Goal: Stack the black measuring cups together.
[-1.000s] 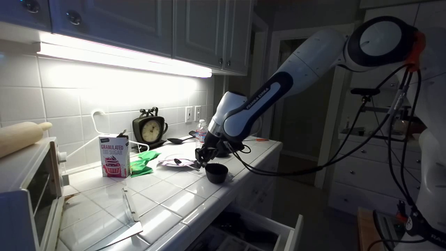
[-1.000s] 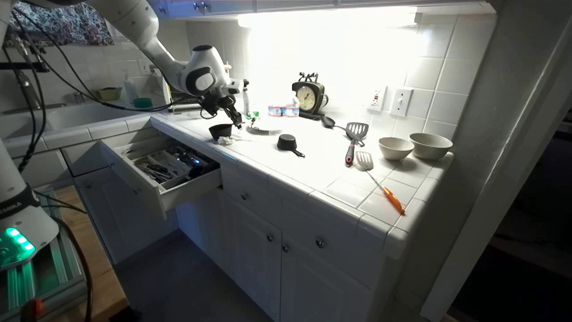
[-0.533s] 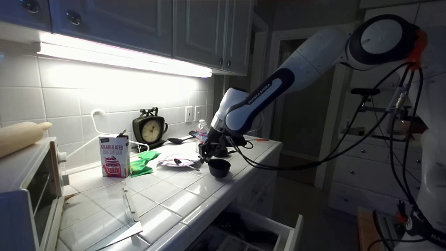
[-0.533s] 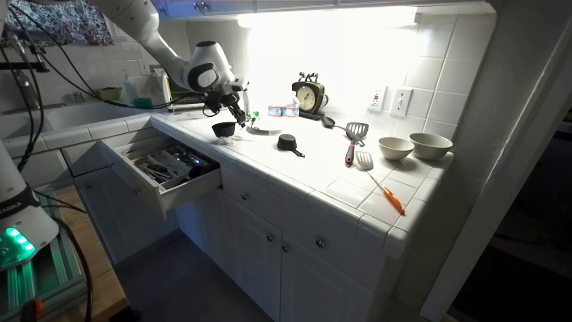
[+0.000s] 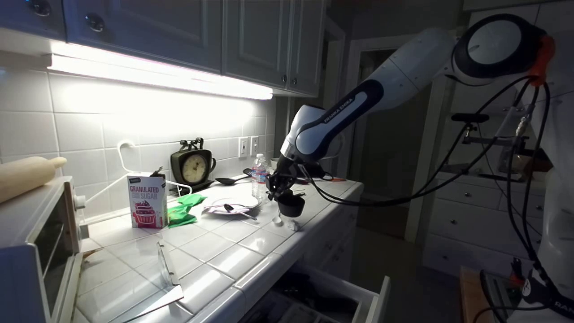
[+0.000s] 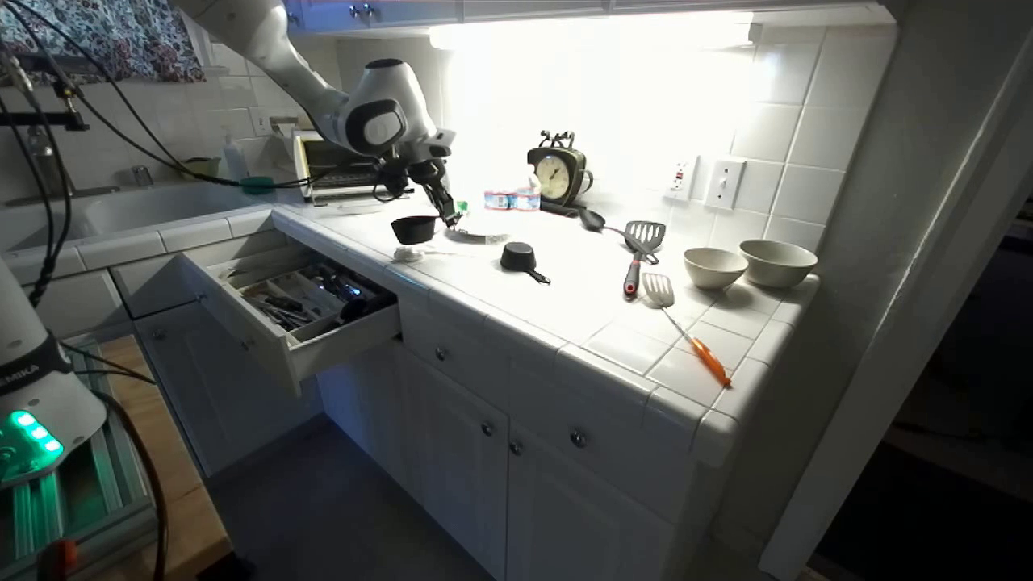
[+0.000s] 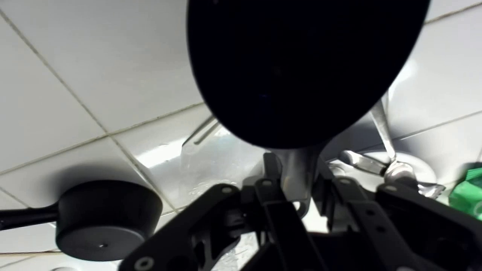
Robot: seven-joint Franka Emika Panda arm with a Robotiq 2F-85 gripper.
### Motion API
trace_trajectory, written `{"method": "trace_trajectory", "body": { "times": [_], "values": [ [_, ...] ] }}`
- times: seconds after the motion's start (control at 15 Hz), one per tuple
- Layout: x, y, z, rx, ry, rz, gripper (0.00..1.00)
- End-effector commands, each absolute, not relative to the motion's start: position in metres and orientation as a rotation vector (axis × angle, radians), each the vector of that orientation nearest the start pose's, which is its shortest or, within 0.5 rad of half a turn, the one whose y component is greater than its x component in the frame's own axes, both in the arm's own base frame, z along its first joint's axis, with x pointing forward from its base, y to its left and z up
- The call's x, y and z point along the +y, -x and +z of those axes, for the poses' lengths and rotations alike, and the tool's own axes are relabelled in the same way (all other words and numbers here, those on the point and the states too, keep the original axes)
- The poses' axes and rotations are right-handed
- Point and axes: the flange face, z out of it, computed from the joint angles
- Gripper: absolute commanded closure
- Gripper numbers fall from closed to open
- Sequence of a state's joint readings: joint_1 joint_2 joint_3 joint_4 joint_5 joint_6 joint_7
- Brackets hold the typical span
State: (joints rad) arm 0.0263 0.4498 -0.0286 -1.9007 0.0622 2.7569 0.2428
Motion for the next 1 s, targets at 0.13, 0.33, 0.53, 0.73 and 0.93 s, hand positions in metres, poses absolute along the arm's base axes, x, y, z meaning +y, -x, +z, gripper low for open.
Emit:
{"method": "trace_trajectory", "body": {
  "times": [0.13,0.33,0.53,0.73,0.93],
  "values": [
    [-0.041,-0.664,0.323,0.598,2.937,-0.589,0.94],
    [-0.063,-0.665,0.325,0.648,2.924,-0.6,0.94],
    [-0.077,-0.665,0.332,0.592,2.928,-0.671,0.94],
    [-0.087,-0.664,0.334,0.545,2.947,-0.687,0.94],
    [-0.097,-0.663,0.335,0.549,2.955,-0.682,0.94]
  ]
}}
